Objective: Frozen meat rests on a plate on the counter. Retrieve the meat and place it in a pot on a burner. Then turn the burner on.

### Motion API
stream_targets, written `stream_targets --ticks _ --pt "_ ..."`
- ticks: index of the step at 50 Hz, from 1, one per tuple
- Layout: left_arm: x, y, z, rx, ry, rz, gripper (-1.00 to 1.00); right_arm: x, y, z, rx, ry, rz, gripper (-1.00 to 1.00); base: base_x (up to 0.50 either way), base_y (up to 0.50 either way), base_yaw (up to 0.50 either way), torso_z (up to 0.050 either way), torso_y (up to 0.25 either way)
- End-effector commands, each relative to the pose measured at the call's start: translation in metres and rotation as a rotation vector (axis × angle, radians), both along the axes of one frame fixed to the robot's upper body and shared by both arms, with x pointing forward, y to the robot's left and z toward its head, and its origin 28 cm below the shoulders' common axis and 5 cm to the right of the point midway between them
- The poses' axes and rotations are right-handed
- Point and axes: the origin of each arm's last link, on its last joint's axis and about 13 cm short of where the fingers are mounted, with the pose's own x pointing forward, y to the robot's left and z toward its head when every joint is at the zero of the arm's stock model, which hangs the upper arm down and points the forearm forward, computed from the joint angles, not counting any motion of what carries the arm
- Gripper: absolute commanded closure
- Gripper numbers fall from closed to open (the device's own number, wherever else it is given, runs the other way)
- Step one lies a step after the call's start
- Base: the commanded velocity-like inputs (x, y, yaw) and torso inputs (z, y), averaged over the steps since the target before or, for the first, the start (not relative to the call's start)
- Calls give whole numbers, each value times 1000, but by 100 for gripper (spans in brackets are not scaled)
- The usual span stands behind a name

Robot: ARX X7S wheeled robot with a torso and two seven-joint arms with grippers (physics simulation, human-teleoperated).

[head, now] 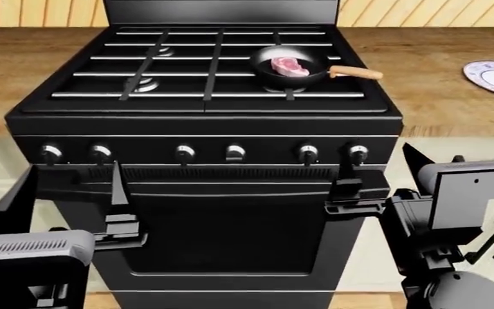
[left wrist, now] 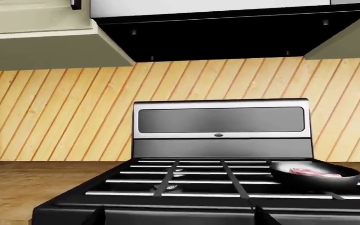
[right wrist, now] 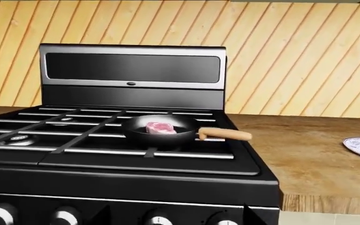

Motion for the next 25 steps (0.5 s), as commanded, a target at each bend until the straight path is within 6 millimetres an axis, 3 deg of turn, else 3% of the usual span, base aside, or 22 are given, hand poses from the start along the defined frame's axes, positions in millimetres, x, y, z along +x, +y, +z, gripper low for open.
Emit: stream_targets --ticks 1,25 --pt "-3 -1 -6 6 1 -14 -100 1 -1 -10 -3 10 4 -100 0 0 0 -50 0" --pt "-1 -6 -5 5 19 -41 -100 12 -20 -8 30 60 -153 -100 0 0 0 -50 0"
